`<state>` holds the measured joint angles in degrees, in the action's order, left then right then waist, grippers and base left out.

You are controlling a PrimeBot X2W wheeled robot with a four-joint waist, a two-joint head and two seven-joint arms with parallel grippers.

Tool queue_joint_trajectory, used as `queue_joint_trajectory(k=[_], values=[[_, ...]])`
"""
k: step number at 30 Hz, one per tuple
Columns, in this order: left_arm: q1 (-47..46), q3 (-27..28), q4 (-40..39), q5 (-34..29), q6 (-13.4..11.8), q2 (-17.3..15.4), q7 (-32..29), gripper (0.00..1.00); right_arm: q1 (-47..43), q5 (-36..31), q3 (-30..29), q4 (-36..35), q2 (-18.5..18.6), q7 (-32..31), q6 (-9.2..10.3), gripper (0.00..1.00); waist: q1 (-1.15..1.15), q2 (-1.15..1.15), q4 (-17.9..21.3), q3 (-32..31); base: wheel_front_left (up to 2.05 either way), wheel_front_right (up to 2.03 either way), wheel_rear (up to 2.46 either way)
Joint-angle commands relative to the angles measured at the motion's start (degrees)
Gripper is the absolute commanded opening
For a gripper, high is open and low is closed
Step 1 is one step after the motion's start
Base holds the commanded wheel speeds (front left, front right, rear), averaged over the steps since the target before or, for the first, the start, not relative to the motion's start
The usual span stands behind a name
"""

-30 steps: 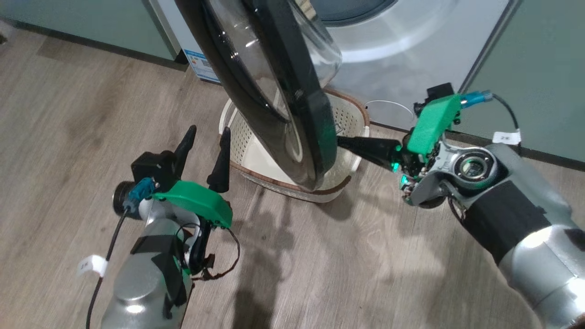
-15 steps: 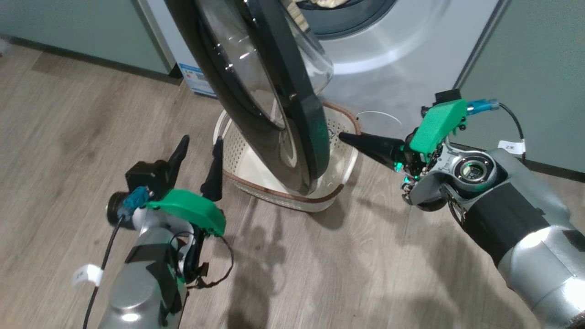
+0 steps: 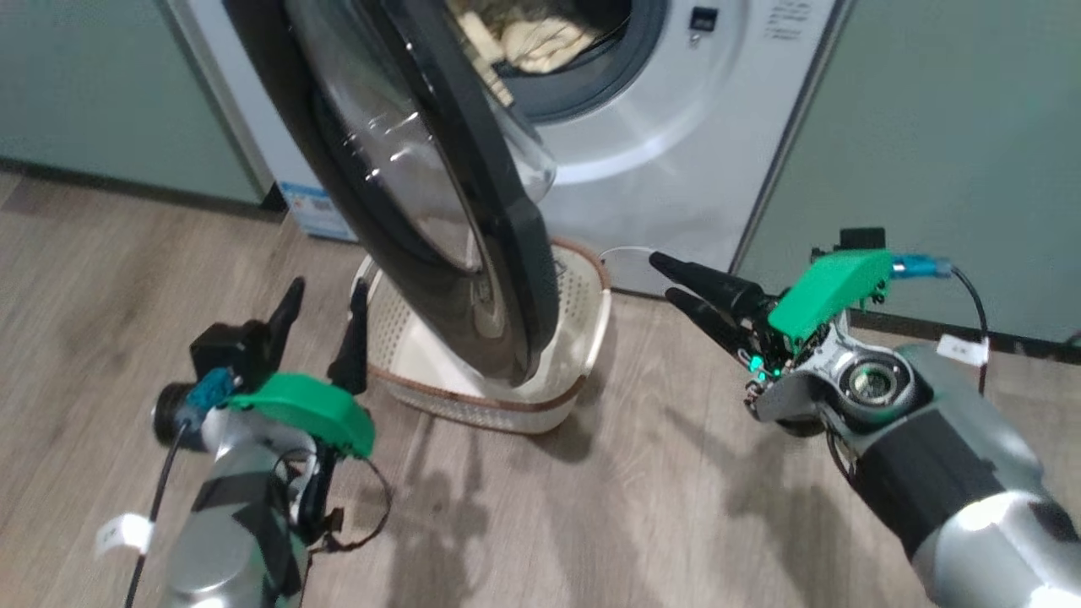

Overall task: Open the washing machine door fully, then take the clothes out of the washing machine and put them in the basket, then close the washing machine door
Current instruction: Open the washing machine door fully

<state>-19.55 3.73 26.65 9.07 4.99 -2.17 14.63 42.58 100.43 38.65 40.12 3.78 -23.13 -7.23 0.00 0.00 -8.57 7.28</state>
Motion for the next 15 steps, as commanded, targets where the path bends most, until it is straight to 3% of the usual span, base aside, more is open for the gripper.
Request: queue_joint_trajectory(k=[1, 15], values=[[-0.74, 2.38, -1.63, -0.52, 0.40, -1.92, 0.37, 1.00, -0.24, -1.03, -0.94, -2.36, -0.70, 1.39, -0.25, 1.00, 0.00, 0.00, 1.37, -1.39, 0.00, 0.00, 0.00], [2.81, 7.08, -2.35, -1.67, 1.03, -2.69, 0.37, 1.00, -11.99, -13.18, -5.47, -10.08, 4.11, 21.00, -0.25, 1.00, 0.00, 0.00, 7.57, -5.74, 0.00, 0.00, 0.00]])
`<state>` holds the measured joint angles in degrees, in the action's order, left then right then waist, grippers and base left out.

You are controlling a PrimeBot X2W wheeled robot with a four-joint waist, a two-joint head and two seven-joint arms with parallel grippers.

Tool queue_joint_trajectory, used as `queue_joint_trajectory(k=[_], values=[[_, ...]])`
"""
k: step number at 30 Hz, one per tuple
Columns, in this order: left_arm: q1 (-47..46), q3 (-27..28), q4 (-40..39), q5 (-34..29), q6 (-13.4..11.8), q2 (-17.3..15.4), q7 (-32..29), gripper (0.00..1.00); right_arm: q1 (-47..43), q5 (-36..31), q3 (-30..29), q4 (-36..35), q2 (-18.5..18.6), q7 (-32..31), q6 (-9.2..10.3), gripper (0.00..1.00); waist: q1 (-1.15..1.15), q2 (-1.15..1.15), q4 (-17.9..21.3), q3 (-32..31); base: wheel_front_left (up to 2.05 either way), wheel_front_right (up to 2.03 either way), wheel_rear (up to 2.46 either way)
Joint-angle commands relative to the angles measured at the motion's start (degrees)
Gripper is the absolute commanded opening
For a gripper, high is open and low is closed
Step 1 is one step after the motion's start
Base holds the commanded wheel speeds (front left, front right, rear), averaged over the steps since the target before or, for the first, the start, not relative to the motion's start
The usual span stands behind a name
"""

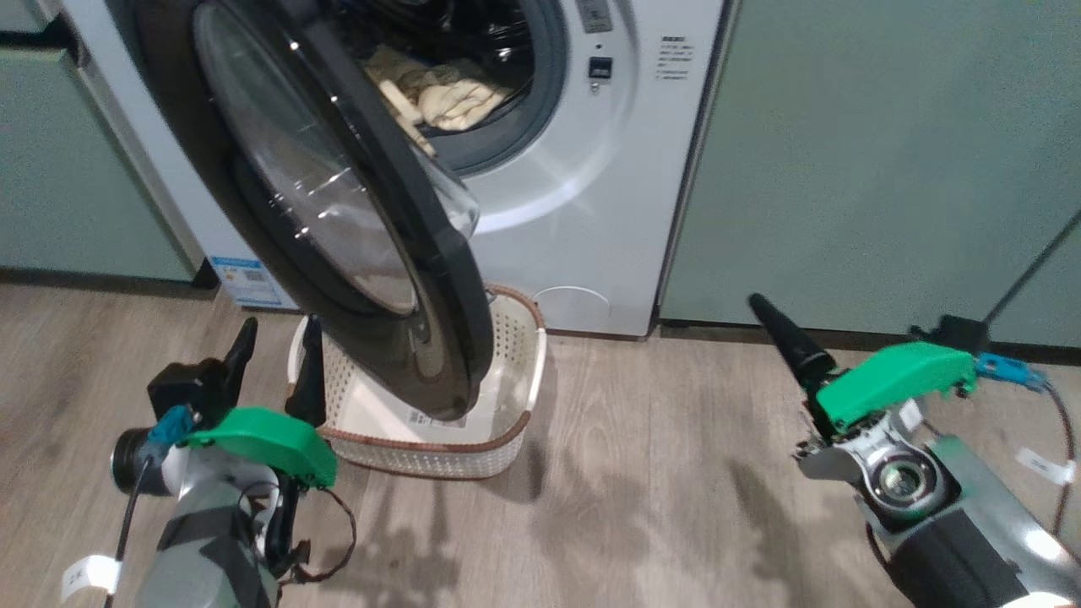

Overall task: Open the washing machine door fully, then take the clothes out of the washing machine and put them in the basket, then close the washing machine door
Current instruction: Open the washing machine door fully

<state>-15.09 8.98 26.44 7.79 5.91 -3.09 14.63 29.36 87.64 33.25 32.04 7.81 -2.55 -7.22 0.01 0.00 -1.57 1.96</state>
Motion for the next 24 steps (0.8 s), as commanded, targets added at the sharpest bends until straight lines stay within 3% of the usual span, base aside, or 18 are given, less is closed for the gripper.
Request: queue_joint_trajectory(k=[1, 7, 12, 16, 20, 21, 22, 24], values=[[-1.51, 2.08, -2.21, -0.41, 0.16, -1.77, 0.37, 1.00, 0.86, -1.22, 0.01, -2.07, 0.57, 2.06, -0.26, 1.00, -0.01, 0.00, 0.95, -0.58, 0.00, 0.00, 0.00], [-1.23, 3.14, -2.25, -0.66, 0.48, -1.89, 0.37, 1.00, -0.93, -6.54, 1.76, -1.80, 4.09, 13.76, -0.26, 1.00, -0.01, 0.00, 2.23, -1.13, 0.00, 0.00, 0.00], [-0.81, 4.06, -2.69, -0.77, 0.68, -2.08, 0.37, 1.00, -2.15, -12.76, 0.49, -0.36, 7.09, 17.44, -0.26, 1.00, -0.01, 0.00, 2.78, -1.55, 0.00, 0.00, 0.00], [-0.43, 5.03, -3.03, -0.71, 0.83, -2.41, 0.37, 1.00, -4.58, -24.03, -10.96, -1.66, 6.37, 17.52, -0.26, 1.00, -0.01, 0.00, 3.16, -1.56, 0.00, 0.00, 0.00], [-0.16, 5.59, -3.17, -0.75, 0.98, -2.46, 0.37, 1.00, -7.98, -39.76, -20.68, -5.58, 4.20, 17.54, -0.26, 1.00, -0.01, 0.00, 3.34, -1.58, 0.00, 0.00, 0.00], [-0.16, 5.59, -3.17, -0.75, 0.98, -2.46, 0.37, 1.00, -7.98, -39.76, -20.68, -5.58, 4.20, 17.54, -0.26, 1.00, -0.01, 0.00, 3.34, -1.58, 0.00, 0.00, 0.00], [-0.13, 5.73, -3.23, -0.80, 1.03, -2.35, 0.37, 1.00, -9.76, -47.61, -24.39, -8.37, 2.64, 17.54, -0.26, 1.00, -0.01, 0.00, 3.29, -1.58, 0.00, 0.00, 0.00], [-0.16, 5.80, -3.29, -0.87, 1.07, -2.21, 0.37, 1.00, -11.45, -54.86, -27.18, -11.12, 1.23, 17.54, -0.26, 1.00, -0.01, 0.00, 3.20, -1.54, 0.00, 0.00, 0.00]])
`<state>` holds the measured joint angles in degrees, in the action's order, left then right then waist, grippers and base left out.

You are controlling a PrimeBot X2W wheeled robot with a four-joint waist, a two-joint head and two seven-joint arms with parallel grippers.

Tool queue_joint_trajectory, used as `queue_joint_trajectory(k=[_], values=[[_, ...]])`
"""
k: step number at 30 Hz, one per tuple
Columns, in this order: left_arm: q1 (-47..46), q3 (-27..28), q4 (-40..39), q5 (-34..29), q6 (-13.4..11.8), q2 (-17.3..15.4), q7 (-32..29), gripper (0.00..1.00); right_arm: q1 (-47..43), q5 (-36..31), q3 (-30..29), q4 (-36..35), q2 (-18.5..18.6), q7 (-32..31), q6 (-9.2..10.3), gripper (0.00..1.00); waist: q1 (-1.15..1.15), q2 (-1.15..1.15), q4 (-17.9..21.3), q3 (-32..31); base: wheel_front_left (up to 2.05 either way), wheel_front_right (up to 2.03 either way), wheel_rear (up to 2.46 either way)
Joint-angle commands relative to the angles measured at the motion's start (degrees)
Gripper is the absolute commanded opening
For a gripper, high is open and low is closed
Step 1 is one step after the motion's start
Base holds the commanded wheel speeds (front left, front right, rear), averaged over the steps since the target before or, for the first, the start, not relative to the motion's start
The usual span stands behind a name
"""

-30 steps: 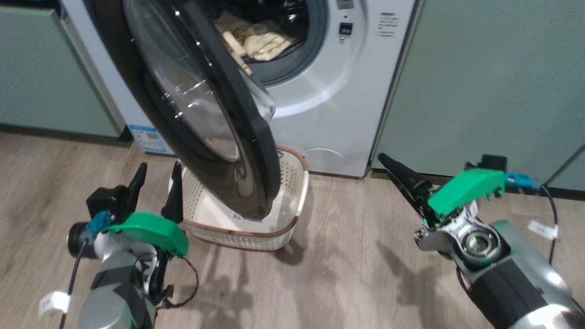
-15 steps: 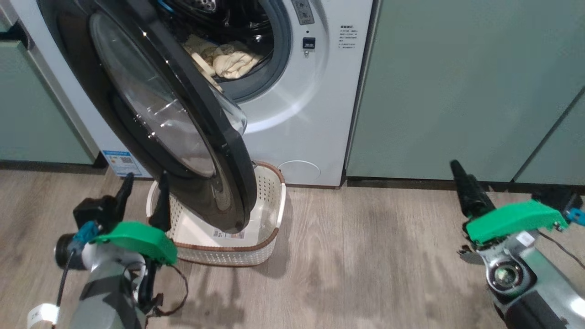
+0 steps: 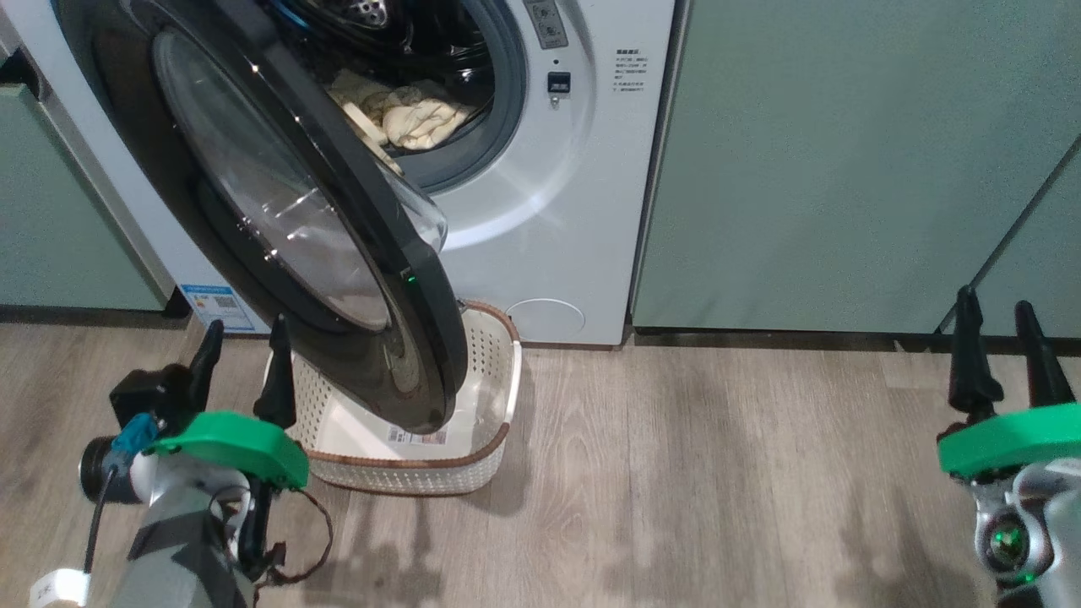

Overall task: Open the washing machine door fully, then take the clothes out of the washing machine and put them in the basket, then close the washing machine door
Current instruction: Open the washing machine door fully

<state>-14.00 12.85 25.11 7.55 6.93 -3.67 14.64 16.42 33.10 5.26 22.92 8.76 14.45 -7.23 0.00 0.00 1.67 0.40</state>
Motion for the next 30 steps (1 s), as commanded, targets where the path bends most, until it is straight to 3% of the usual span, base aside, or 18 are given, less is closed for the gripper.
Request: queue_joint_trajectory(k=[1, 7, 14, 30], values=[[-1.29, 1.94, -1.97, -0.66, 0.07, -1.56, 0.36, 1.00, 0.67, -3.31, -0.39, -3.30, -0.49, 0.54, -0.25, 1.00, 0.00, 0.00, -0.11, 0.05, 0.00, 0.00, 0.00], [-1.88, 1.90, -1.60, -0.72, 0.23, -1.34, 0.36, 1.00, -3.98, -14.99, -2.90, -7.26, -2.51, 0.54, -0.25, 1.00, 0.00, 0.00, -0.71, 0.22, 0.00, 0.00, 0.00], [-1.77, 2.14, -1.18, -0.62, 0.35, -1.14, 0.36, 1.00, -7.67, -20.48, -1.96, -6.67, -2.53, 0.54, -0.25, 1.00, 0.00, 0.00, -1.15, 0.09, 0.00, 0.00, 0.00], [-1.45, 2.21, -0.80, 0.04, 0.51, -1.11, 0.36, 1.00, -9.42, -23.08, -3.47, -7.71, -3.59, 0.54, -0.25, 1.00, 0.00, 0.00, -1.26, -0.38, 0.00, 0.00, 0.00]])
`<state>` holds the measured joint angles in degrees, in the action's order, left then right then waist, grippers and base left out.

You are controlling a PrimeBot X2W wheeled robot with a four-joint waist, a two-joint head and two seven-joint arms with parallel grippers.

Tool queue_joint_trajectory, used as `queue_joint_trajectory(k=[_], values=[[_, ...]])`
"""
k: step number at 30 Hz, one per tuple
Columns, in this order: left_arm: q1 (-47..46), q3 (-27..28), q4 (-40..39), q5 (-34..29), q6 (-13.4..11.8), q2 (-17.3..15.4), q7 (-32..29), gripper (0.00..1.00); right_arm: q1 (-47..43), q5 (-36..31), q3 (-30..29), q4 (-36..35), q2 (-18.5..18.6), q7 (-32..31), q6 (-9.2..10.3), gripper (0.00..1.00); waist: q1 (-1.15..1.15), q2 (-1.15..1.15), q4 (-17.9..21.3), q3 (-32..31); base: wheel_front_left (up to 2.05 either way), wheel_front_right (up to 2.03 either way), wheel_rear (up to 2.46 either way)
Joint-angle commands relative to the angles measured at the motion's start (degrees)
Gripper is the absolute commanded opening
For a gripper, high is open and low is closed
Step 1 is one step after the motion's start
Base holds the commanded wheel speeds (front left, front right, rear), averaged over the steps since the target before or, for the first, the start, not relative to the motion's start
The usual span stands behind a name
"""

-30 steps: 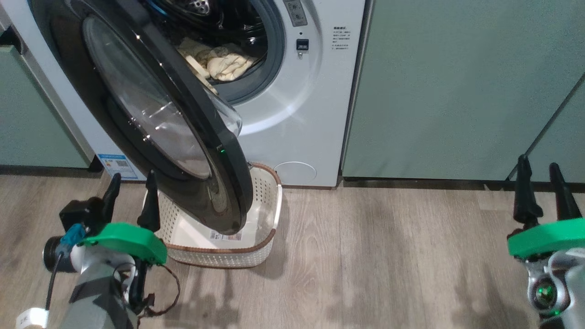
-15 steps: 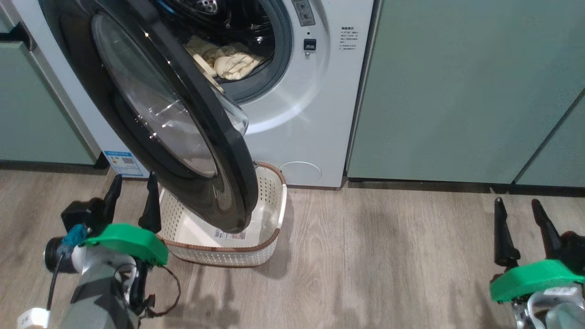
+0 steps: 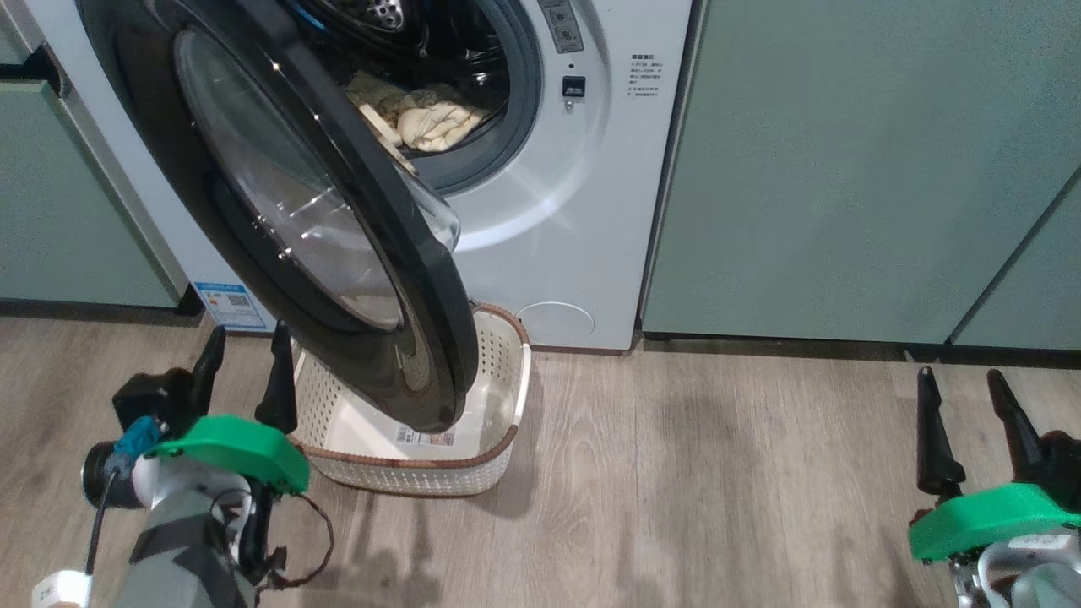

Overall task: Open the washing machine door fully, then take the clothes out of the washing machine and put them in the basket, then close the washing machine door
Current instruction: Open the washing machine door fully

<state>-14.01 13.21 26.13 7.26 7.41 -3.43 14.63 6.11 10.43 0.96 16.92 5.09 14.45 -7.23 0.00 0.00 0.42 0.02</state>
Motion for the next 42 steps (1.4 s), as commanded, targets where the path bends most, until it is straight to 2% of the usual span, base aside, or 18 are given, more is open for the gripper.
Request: queue_joint_trajectory(k=[1, 2, 3, 4, 8, 16, 23, 29, 32, 37, 42], values=[[-1.51, 1.88, -1.69, 0.55, 0.04, -1.43, 0.37, 1.00, 0.92, -0.37, 0.81, -1.62, 0.04, 0.54, -0.25, 1.00, 0.00, 0.00, 0.00, 0.02, 0.00, 0.00, 0.00], [-1.67, 2.15, -1.72, 1.04, 0.04, -1.44, 0.37, 0.94, 0.96, -0.33, 0.81, -1.54, 0.00, 0.54, -0.25, 1.00, 0.00, 0.00, 0.02, 0.03, 0.00, 0.00, 0.00], [-1.72, 2.32, -1.80, 1.53, 0.05, -1.35, 0.37, 0.24, 0.94, -0.35, 0.84, -1.50, -0.06, 0.54, -0.25, 1.00, 0.00, 0.00, 0.03, -0.02, 0.00, 0.00, 0.00], [-1.77, 2.49, -1.95, 2.20, 0.05, -1.20, 0.37, 0.00, 0.90, -0.38, 0.86, -1.50, -0.13, 0.54, -0.25, 1.00, 0.00, 0.00, 0.03, -0.04, 0.00, 0.00, 0.00], [-3.16, 2.93, -3.32, 5.81, 0.06, -0.93, 0.37, 0.00, 0.93, -0.21, 0.84, -1.23, -0.20, 0.54, -0.25, 1.00, 0.00, 0.00, -0.15, -0.08, 0.00, 0.00, 0.00], [-8.93, 4.28, -10.06, 10.50, 0.07, -3.58, 0.33, 0.00, 0.86, 0.15, 0.53, -0.82, -0.12, 0.54, -0.25, 1.00, 0.00, 0.00, -0.59, -0.32, 0.00, 0.00, 0.00], [-17.83, 1.57, -21.07, 12.85, -0.03, -4.04, -6.54, 0.00, 0.42, 0.46, -0.25, -0.77, -0.05, 0.54, -0.25, 1.00, 0.00, 0.00, -1.30, -0.38, 0.00, 0.00, 0.00], [-23.23, -6.56, -31.38, 13.67, -0.62, -1.36, -14.90, 0.00, 0.47, 0.73, -0.19, -0.81, 0.02, 0.54, -0.25, 1.00, 0.00, 0.00, -1.53, -0.19, 0.00, 0.00, 0.00], [-24.27, -11.95, -35.58, 17.38, -0.91, -0.09, -19.17, 0.00, 0.67, 0.85, 0.03, -0.60, 0.03, 0.54, -0.25, 1.00, 0.00, 0.00, -1.40, -0.05, 0.00, 0.00, 0.00], [-22.08, -23.74, -41.34, 16.31, -2.03, 0.38, -24.68, 0.00, 0.96, 0.99, 0.04, -0.50, -0.09, 0.55, -0.25, 1.00, 0.00, 0.00, -1.08, 0.25, 0.00, 0.00, 0.00], [-17.79, -34.30, -43.56, 14.64, -2.95, 0.49, -26.69, 0.00, 1.11, 1.06, -0.04, -0.31, -0.17, 0.55, -0.25, 1.00, 0.00, 0.00, -0.67, 0.40, 0.00, 0.00, 0.00]])
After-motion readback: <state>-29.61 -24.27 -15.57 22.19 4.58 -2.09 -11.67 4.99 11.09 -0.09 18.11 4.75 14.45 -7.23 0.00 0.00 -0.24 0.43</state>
